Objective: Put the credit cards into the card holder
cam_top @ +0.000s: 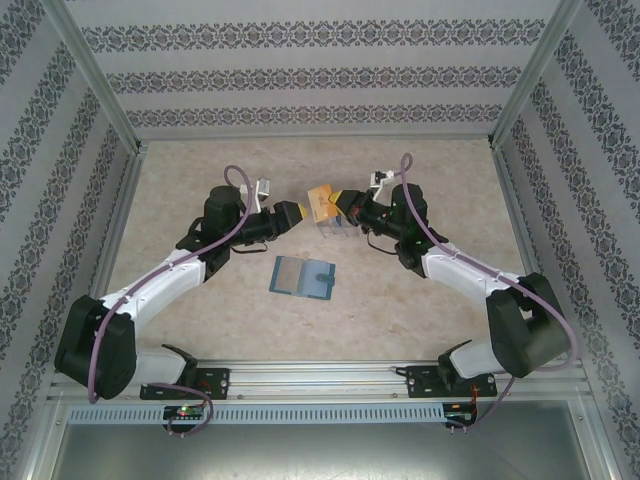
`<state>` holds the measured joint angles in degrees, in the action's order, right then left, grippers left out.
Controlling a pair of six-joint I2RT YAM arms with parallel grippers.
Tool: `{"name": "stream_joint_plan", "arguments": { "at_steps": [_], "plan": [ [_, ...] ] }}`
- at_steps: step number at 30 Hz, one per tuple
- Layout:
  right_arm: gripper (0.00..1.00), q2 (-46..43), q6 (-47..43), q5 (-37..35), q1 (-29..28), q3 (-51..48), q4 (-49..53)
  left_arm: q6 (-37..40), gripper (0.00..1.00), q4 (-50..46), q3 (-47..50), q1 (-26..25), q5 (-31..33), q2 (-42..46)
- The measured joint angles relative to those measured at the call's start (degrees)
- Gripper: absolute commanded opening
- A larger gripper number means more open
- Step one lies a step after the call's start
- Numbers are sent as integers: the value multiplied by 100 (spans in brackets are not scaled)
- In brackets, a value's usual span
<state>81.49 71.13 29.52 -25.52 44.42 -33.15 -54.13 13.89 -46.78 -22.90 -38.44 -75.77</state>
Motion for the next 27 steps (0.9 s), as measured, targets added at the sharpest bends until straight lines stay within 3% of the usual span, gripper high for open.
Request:
{"name": "stream_joint_plan", "arguments": {
  "at_steps": [7, 13, 17, 18, 21, 27],
  "plan": [
    [0, 37, 334, 52, -369, -20, -590, -313, 55, 271, -39, 2, -48, -133],
    [0, 221, 352, 50, -562, -20, -761, -560, 29, 514, -39, 2, -59, -136],
    [0, 225, 254, -4, -584, -24, -717, -673, 5, 662, -48, 2, -59, -120],
    [5, 225, 229, -15, -581, -33, -695, -667, 1, 706, -52, 2, -72, -103],
    [20, 223, 131, -7, -581, -35, -691, -651, 0, 704, -55, 0, -101, -83],
    [31, 223, -382, 310, -496, -37, -560, -485, 0, 468, -111, 0, -212, -83]
  ]
}}
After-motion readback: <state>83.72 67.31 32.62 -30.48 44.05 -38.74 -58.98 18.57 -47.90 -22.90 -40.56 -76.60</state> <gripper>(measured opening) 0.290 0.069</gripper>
